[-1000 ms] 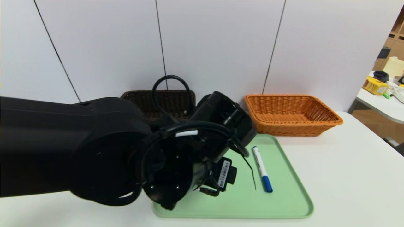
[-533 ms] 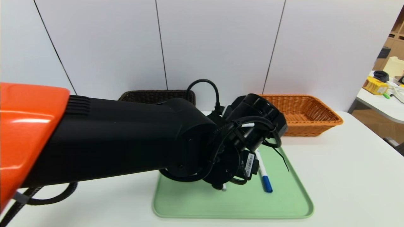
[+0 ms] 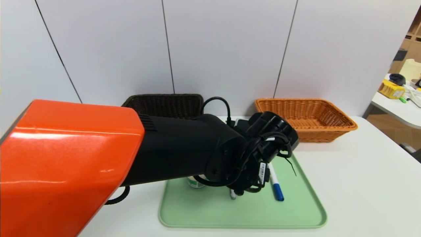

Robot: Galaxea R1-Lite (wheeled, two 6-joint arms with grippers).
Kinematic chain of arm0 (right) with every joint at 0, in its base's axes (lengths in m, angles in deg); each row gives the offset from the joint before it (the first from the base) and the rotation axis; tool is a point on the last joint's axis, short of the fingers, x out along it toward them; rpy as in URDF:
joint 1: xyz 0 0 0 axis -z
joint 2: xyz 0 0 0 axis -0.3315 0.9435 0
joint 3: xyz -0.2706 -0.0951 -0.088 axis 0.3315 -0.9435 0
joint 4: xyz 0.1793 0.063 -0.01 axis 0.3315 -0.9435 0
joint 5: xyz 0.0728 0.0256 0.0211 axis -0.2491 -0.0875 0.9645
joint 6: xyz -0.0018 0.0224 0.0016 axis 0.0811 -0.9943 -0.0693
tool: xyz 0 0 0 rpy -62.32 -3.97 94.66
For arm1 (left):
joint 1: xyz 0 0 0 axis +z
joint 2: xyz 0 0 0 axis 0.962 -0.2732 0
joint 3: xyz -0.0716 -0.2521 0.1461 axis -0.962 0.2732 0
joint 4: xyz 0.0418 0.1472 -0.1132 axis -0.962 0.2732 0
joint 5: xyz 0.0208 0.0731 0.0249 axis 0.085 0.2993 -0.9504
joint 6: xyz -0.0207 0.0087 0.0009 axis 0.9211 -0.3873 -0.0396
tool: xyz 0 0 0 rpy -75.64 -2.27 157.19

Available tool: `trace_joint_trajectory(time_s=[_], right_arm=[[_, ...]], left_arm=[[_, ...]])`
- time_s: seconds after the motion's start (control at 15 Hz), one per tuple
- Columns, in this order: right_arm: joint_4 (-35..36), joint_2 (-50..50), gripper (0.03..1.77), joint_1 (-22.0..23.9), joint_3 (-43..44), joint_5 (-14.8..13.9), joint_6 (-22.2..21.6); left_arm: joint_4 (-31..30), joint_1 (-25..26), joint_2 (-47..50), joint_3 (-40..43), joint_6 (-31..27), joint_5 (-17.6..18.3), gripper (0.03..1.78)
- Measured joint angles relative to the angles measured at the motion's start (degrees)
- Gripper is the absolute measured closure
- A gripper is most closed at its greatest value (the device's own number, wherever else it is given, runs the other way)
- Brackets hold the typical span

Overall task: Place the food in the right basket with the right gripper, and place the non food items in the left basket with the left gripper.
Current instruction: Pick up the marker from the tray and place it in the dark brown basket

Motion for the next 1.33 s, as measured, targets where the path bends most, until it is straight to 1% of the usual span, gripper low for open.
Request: trace_joint_trajectory(time_s=[0.4, 0.73, 1.0, 1.13, 1.33], right_arm=[[0.0, 0.0, 0.1, 0.0, 0.0, 0.0, 0.0], [0.0, 0.0, 0.1, 0.0, 0.0, 0.0, 0.0], [0.0, 0.0, 0.1, 0.0, 0.0, 0.0, 0.0], [0.0, 0.0, 0.1, 0.0, 0.0, 0.0, 0.0], [0.0, 0.0, 0.1, 0.0, 0.0, 0.0, 0.0]], left_arm=[[-0.1, 1.6, -1.8, 0.0, 0.9, 0.1, 0.12], [0.0, 2.3, -2.7, 0.0, 6.9, -0.2, 0.12], [0.3, 2.8, -2.6, 0.0, 7.1, -0.2, 0.12], [2.6, 3.0, -2.6, 0.1, 6.7, -0.2, 0.12], [3.0, 3.0, -2.8, 0.0, 6.7, -0.1, 0.12]])
